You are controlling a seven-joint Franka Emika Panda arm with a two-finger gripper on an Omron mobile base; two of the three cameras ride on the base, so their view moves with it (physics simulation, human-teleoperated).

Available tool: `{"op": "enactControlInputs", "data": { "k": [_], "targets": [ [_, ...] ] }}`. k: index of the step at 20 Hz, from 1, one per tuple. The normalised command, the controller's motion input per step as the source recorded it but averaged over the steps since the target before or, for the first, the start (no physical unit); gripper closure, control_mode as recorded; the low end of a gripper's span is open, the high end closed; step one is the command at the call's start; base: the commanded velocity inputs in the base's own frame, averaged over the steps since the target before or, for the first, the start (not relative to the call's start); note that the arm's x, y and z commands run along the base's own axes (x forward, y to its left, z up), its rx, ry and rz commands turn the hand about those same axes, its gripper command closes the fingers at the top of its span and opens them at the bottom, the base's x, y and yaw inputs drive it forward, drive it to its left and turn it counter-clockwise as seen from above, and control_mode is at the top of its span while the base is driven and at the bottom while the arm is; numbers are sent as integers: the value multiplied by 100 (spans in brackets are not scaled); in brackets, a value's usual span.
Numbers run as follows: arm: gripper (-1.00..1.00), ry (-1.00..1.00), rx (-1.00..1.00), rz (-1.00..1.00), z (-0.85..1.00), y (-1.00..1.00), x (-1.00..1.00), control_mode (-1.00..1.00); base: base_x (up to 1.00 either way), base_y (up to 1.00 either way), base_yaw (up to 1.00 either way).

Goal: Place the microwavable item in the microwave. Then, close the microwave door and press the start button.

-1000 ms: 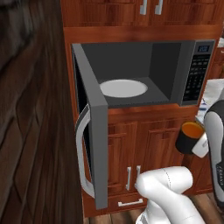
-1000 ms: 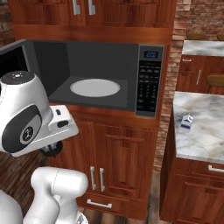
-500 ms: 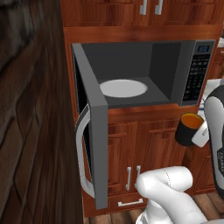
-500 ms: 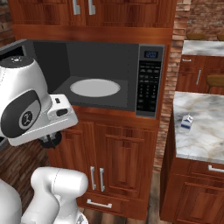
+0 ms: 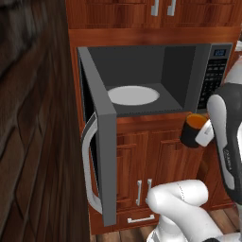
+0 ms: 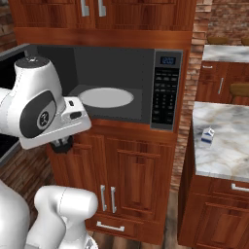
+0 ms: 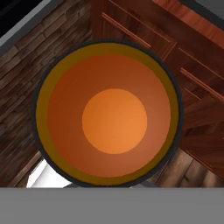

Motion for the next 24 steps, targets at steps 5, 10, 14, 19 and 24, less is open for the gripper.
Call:
{"op": "enactControlInputs", "data": {
  "k": [5, 10, 14, 19, 24],
  "targets": [
    [100, -2, 2, -6, 0, 5, 66, -100, 0, 0, 0],
    [100, -4, 2, -5, 0, 0, 56, -100, 0, 0, 0],
    [100, -7, 2, -4, 0, 0, 53, -100, 0, 0, 0],
    [100, -9, 1, -2, 0, 0, 50, -100, 0, 0, 0],
    [100, -10, 4, -1, 0, 0, 50, -100, 0, 0, 0]
  ]
}}
